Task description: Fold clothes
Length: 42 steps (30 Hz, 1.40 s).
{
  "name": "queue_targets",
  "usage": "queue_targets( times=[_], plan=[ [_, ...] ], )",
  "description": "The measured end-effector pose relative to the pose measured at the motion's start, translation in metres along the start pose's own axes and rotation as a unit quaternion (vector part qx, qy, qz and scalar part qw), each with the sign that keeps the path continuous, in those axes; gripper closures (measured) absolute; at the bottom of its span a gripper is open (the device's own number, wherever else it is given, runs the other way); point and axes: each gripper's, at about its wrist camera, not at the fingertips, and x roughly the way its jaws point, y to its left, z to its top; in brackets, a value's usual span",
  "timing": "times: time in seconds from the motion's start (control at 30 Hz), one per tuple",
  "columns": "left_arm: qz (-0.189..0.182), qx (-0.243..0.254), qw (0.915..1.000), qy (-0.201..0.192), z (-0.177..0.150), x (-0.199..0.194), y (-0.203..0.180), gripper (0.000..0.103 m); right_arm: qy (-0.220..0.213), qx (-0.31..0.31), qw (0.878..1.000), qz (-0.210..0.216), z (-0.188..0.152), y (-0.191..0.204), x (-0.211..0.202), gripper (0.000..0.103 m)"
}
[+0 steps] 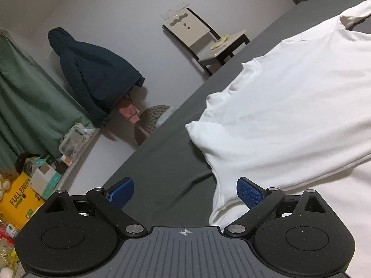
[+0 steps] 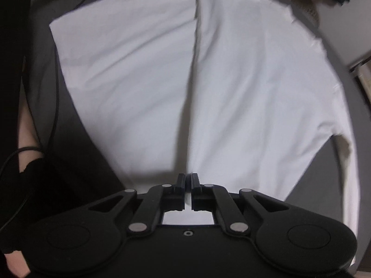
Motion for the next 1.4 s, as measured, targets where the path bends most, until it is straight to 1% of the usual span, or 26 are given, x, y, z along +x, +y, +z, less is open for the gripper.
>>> queue_targets(
  times=[0.03, 0.07, 0.1, 0.2, 0.23, 0.3, 0.37, 0.43, 0.5, 0.57, 0.63, 0.67, 0.73, 0.83, 0.87, 0.9, 0.97, 1.03, 1.13, 1.23, 1.27, 1.3, 1.33, 1.37, 1.4],
  plan=[
    [-0.004, -0.004, 1.0, 0.0, 0.0, 0.0, 0.001, 0.007, 0.007, 0.004, 1.0, 0.009, 0.001, 0.001, 0.004, 0.088],
    [-0.007, -0.007, 0.9999, 0.0, -0.001, -0.001, 0.001, 0.007, 0.01, 0.009, 1.0, 0.021, 0.0, 0.0, 0.006, 0.079],
    [-0.013, -0.015, 0.9998, -0.003, -0.001, -0.002, 0.003, 0.007, 0.007, 0.017, 0.999, 0.033, 0.0, -0.003, 0.006, 0.074],
    [-0.051, -0.047, 0.9974, -0.019, 0.001, -0.009, 0.011, 0.007, -0.031, 0.082, 0.995, 0.05, -0.004, -0.031, -0.01, 0.069],
    [-0.065, -0.058, 0.9958, -0.026, 0.003, -0.012, 0.013, 0.007, -0.043, 0.112, 0.991, 0.052, -0.005, -0.043, -0.015, 0.069],
    [-0.098, -0.071, 0.9921, -0.03, 0.007, -0.014, 0.013, 0.007, -0.062, 0.189, 0.979, 0.039, -0.01, -0.073, -0.02, 0.069],
    [-0.13, -0.079, 0.9879, -0.029, 0.013, -0.015, 0.01, 0.007, -0.05, 0.236, 0.97, 0.017, -0.016, -0.096, -0.014, 0.07],
    [-0.149, -0.059, 0.9867, -0.024, 0.017, -0.016, -0.001, 0.007, -0.026, 0.259, 0.966, 0.008, -0.023, -0.11, -0.005, 0.071],
    [-0.159, -0.031, 0.9865, -0.023, 0.02, -0.018, -0.013, 0.007, -0.021, 0.285, 0.958, 0.026, -0.029, -0.118, 0.001, 0.074],
    [-0.174, -0.01, 0.9845, -0.022, 0.021, -0.02, -0.023, 0.007, -0.023, 0.311, 0.949, 0.048, -0.035, -0.126, 0.006, 0.076],
    [-0.197, -0.004, 0.9802, -0.018, 0.023, -0.02, -0.03, 0.007, -0.023, 0.337, 0.939, 0.069, -0.041, -0.133, 0.011, 0.078],
    [-0.209, -0.002, 0.9779, -0.015, 0.024, -0.02, -0.033, 0.007, -0.024, 0.348, 0.934, 0.079, -0.043, -0.137, 0.014, 0.081],
    [-0.223, -0.001, 0.9749, -0.006, 0.024, -0.018, -0.038, 0.007, -0.026, 0.363, 0.926, 0.1, -0.044, -0.143, 0.022, 0.082],
    [-0.251, -0.002, 0.968, 0.008, 0.023, -0.016, -0.045, 0.007, -0.022, 0.375, 0.919, 0.124, -0.043, -0.146, 0.033, 0.091],
    [-0.263, -0.001, 0.9647, 0.015, 0.021, -0.015, -0.047, 0.007, -0.02, 0.377, 0.917, 0.131, -0.042, -0.147, 0.037, 0.097],
    [-0.268, 0.004, 0.9631, 0.021, 0.02, -0.014, -0.049, 0.007, -0.017, 0.38, 0.915, 0.134, -0.041, -0.147, 0.04, 0.098],
    [-0.278, 0.012, 0.9601, 0.032, 0.018, -0.012, -0.054, 0.007, -0.006, 0.383, 0.915, 0.124, -0.041, -0.148, 0.044, 0.098],
    [-0.286, -0.001, 0.9572, 0.045, 0.016, -0.009, -0.05, 0.007, -0.002, 0.386, 0.915, 0.119, -0.04, -0.148, 0.045, 0.098],
    [-0.301, -0.019, 0.9513, 0.064, 0.012, -0.006, -0.044, 0.007, 0.004, 0.377, 0.92, 0.107, -0.034, -0.143, 0.045, 0.097],
    [-0.305, -0.015, 0.9504, 0.059, 0.01, -0.011, -0.035, 0.007, 0.006, 0.366, 0.926, 0.089, -0.025, -0.136, 0.037, 0.092],
    [-0.306, -0.024, 0.9507, 0.047, 0.011, -0.015, -0.027, 0.007, -0.004, 0.359, 0.93, 0.078, -0.022, -0.133, 0.03, 0.089],
    [-0.299, -0.045, 0.9524, 0.04, 0.012, -0.016, -0.019, 0.007, -0.018, 0.353, 0.933, 0.069, -0.017, -0.131, 0.022, 0.087],
    [-0.291, -0.068, 0.9537, 0.033, 0.012, -0.016, -0.012, 0.007, -0.042, 0.346, 0.935, 0.064, -0.008, -0.13, 0.013, 0.086],
    [-0.283, -0.09, 0.9544, 0.026, 0.013, -0.016, -0.005, 0.007, -0.066, 0.339, 0.937, 0.059, 0.0, -0.128, 0.004, 0.082],
    [-0.275, -0.113, 0.9545, 0.019, 0.014, -0.016, 0.003, 0.007, -0.092, 0.333, 0.937, 0.056, 0.011, -0.127, -0.004, 0.076]
  ],
)
